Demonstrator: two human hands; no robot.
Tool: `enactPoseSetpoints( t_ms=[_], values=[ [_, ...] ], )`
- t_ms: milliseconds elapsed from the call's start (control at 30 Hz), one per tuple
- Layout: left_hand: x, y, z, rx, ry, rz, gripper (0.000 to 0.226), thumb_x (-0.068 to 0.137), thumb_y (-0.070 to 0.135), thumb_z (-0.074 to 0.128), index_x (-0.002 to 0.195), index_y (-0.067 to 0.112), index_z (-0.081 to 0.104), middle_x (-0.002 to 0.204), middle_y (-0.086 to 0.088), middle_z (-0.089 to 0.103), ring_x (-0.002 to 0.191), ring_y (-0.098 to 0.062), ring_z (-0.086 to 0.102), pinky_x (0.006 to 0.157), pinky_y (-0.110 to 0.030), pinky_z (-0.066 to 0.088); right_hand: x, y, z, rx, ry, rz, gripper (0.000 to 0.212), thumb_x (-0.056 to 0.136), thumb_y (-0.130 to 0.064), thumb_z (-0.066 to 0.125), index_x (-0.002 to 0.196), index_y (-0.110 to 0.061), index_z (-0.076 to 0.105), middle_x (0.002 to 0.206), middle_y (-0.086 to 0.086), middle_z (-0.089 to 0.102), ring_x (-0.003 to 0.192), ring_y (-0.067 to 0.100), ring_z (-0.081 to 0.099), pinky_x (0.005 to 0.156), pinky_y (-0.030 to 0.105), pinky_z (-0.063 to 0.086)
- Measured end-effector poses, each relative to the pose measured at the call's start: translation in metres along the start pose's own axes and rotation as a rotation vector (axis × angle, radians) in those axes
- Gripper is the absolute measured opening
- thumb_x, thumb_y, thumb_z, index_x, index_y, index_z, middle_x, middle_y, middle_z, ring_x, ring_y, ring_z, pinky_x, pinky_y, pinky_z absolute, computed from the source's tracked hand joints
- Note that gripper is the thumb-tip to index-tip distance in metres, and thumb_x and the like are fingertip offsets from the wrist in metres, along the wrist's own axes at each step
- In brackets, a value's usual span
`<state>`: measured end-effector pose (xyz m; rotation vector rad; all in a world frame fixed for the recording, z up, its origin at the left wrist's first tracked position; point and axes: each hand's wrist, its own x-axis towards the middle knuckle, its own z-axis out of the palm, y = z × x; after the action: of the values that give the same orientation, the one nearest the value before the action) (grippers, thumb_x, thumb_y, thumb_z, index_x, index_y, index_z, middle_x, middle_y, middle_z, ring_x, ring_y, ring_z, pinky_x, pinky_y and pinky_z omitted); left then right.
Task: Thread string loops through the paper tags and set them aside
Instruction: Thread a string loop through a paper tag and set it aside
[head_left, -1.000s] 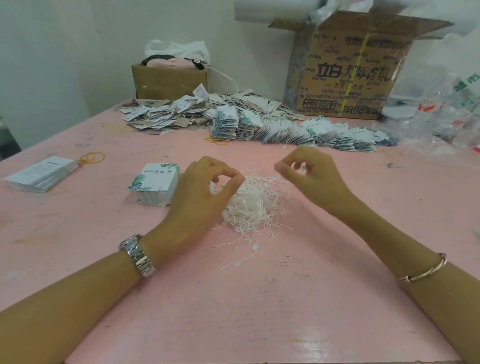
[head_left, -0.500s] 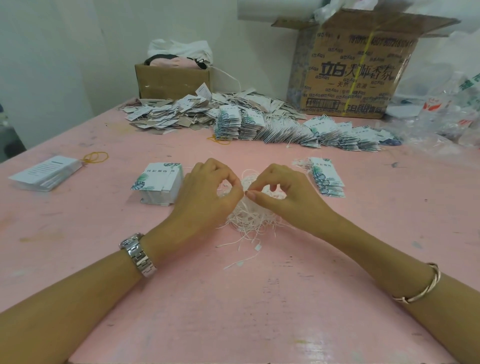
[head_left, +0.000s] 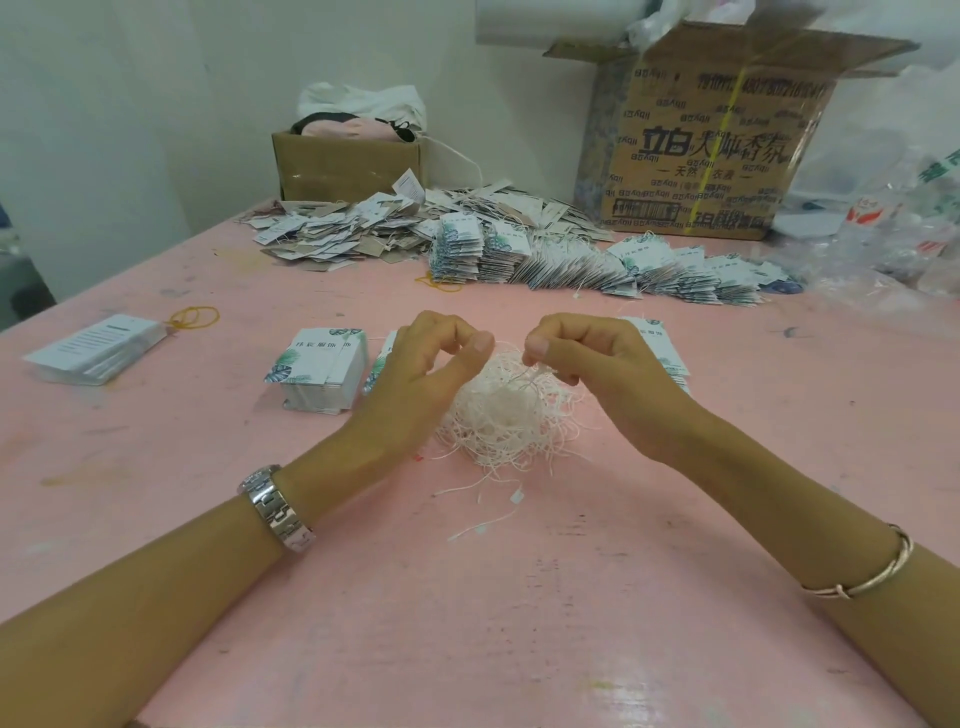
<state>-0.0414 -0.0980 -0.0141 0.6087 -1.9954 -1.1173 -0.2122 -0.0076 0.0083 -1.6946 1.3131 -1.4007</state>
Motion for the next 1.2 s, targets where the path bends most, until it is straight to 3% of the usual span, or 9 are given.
enactPoseSetpoints(
  t_ms=[200, 333, 433, 533, 700, 767, 967, 1033, 1200],
  values=[
    [0.003, 0.0, -0.009, -0.187, 0.044, 0.031, 0.017, 0.086, 0.044, 0.058, 0.076, 0.031, 0.063, 0.089, 0.009, 0.057, 0.086, -0.006, 0.05, 0.081, -0.021, 0.037, 0.0, 0.01, -0.007, -0.32, -0.062, 0.065, 0.005, 0.088, -0.02, 0.073, 0.09, -0.016, 0.075, 0.058, -0.012, 0.041, 0.056, 0.005, 0.032, 0.056, 0.014, 0.028],
    [0.002, -0.004, -0.003, -0.211, 0.013, 0.065, 0.021, 0.087, 0.042, 0.058, 0.077, 0.025, 0.064, 0.08, 0.01, 0.063, 0.084, -0.008, 0.055, 0.085, -0.031, 0.039, 0.0, 0.014, -0.008, -0.375, -0.077, 0.072, 0.009, 0.085, -0.018, 0.075, 0.092, -0.014, 0.077, 0.065, -0.005, 0.051, 0.056, 0.004, 0.034, 0.057, 0.013, 0.028],
    [0.004, -0.004, -0.003, -0.27, 0.045, 0.112, 0.02, 0.088, 0.039, 0.058, 0.078, 0.022, 0.064, 0.075, 0.013, 0.067, 0.083, -0.012, 0.057, 0.084, -0.02, 0.043, 0.001, 0.016, -0.012, -0.412, -0.076, 0.091, 0.008, 0.085, -0.015, 0.075, 0.091, -0.01, 0.077, 0.078, 0.013, 0.064, 0.062, 0.008, 0.035, 0.059, 0.017, 0.03],
    [0.004, -0.003, -0.004, -0.306, 0.072, 0.147, 0.019, 0.087, 0.038, 0.058, 0.082, 0.021, 0.063, 0.076, 0.012, 0.069, 0.083, -0.003, 0.062, 0.081, -0.012, 0.045, 0.0, 0.018, -0.014, -0.506, -0.066, 0.099, 0.008, 0.088, -0.017, 0.072, 0.095, -0.014, 0.076, 0.083, 0.004, 0.063, 0.065, 0.008, 0.038, 0.063, 0.018, 0.033],
    [0.002, -0.004, -0.002, -0.219, 0.041, 0.139, 0.023, 0.09, 0.042, 0.066, 0.082, 0.021, 0.067, 0.081, 0.008, 0.072, 0.086, -0.014, 0.065, 0.099, -0.05, 0.044, -0.001, 0.009, -0.006, -0.264, -0.051, 0.071, 0.022, 0.095, -0.031, 0.061, 0.109, -0.019, 0.072, 0.11, 0.001, 0.068, 0.1, 0.025, 0.058, 0.088, 0.042, 0.047],
    [0.001, -0.004, -0.002, -0.187, 0.034, 0.143, 0.026, 0.087, 0.045, 0.068, 0.081, 0.02, 0.067, 0.079, 0.006, 0.072, 0.086, -0.018, 0.066, 0.101, -0.058, 0.041, -0.001, 0.005, -0.001, -0.179, -0.063, 0.053, 0.025, 0.091, -0.036, 0.064, 0.104, -0.017, 0.074, 0.105, 0.002, 0.072, 0.093, 0.027, 0.06, 0.085, 0.052, 0.045],
    [0.002, -0.009, -0.001, -0.099, 0.043, 0.137, 0.022, 0.08, 0.047, 0.067, 0.077, 0.025, 0.069, 0.068, 0.014, 0.068, 0.069, 0.003, 0.059, 0.073, -0.007, 0.04, 0.0, 0.009, -0.003, -0.031, 0.012, 0.021, 0.013, 0.086, -0.023, 0.067, 0.086, -0.011, 0.07, 0.08, 0.002, 0.071, 0.073, 0.027, 0.057, 0.073, 0.033, 0.044],
    [0.003, -0.013, -0.002, -0.011, 0.021, 0.116, 0.026, 0.079, 0.052, 0.066, 0.077, 0.026, 0.07, 0.065, 0.016, 0.066, 0.067, -0.002, 0.058, 0.069, -0.011, 0.041, 0.002, 0.007, -0.006, 0.058, 0.081, -0.019, 0.009, 0.091, -0.018, 0.063, 0.085, -0.012, 0.064, 0.073, -0.003, 0.067, 0.067, 0.011, 0.053, 0.067, 0.017, 0.041],
    [0.004, -0.02, -0.005, 0.12, 0.002, 0.108, 0.024, 0.086, 0.053, 0.065, 0.082, 0.031, 0.073, 0.071, 0.021, 0.066, 0.086, -0.018, 0.061, 0.079, -0.043, 0.045, 0.007, 0.006, -0.015, 0.135, 0.393, -0.13, 0.018, 0.095, -0.001, 0.056, 0.083, -0.014, 0.058, 0.064, -0.008, 0.058, 0.06, 0.006, 0.046, 0.059, 0.015, 0.035]
  ],
)
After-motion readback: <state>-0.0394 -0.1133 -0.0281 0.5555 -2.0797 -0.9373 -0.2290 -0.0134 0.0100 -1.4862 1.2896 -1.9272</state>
